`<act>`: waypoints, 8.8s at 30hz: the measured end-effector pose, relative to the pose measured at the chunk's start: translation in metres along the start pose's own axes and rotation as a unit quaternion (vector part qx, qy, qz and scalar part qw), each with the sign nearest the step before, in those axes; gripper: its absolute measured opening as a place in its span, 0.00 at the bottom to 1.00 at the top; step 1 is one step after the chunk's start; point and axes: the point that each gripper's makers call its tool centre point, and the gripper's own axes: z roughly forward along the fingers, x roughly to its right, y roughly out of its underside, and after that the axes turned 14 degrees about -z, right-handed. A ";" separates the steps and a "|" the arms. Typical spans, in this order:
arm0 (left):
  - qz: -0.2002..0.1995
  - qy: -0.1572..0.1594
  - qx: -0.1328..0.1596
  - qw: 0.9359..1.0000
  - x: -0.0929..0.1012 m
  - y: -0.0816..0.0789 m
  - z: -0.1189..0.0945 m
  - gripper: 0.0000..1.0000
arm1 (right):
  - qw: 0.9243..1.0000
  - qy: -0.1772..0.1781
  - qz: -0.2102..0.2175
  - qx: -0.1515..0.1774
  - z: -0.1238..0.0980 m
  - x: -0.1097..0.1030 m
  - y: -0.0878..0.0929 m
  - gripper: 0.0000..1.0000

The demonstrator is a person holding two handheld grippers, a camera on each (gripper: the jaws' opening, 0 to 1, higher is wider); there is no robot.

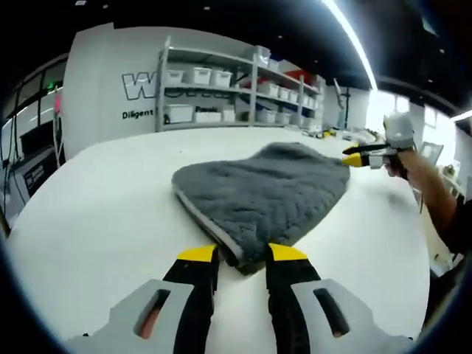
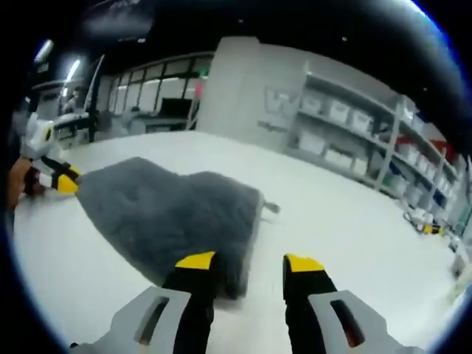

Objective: Open the folded towel by lifting each exposed corner and separating the folded layers until the towel lies flat within the target outline without major curled edges

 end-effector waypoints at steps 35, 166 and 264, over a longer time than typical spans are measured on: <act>0.060 0.031 -0.030 0.997 0.017 0.011 -0.005 0.08 | 0.993 -0.070 -0.052 -0.078 0.028 -0.014 0.017 0.00; 0.342 0.152 -0.059 0.925 0.234 0.057 0.043 0.01 | 0.874 -0.250 -0.400 -0.118 0.185 -0.047 -0.068 0.00; 0.072 0.177 0.124 0.974 0.173 -0.065 -0.051 1.00 | 0.878 -0.237 -0.409 -0.082 0.191 -0.073 -0.094 0.05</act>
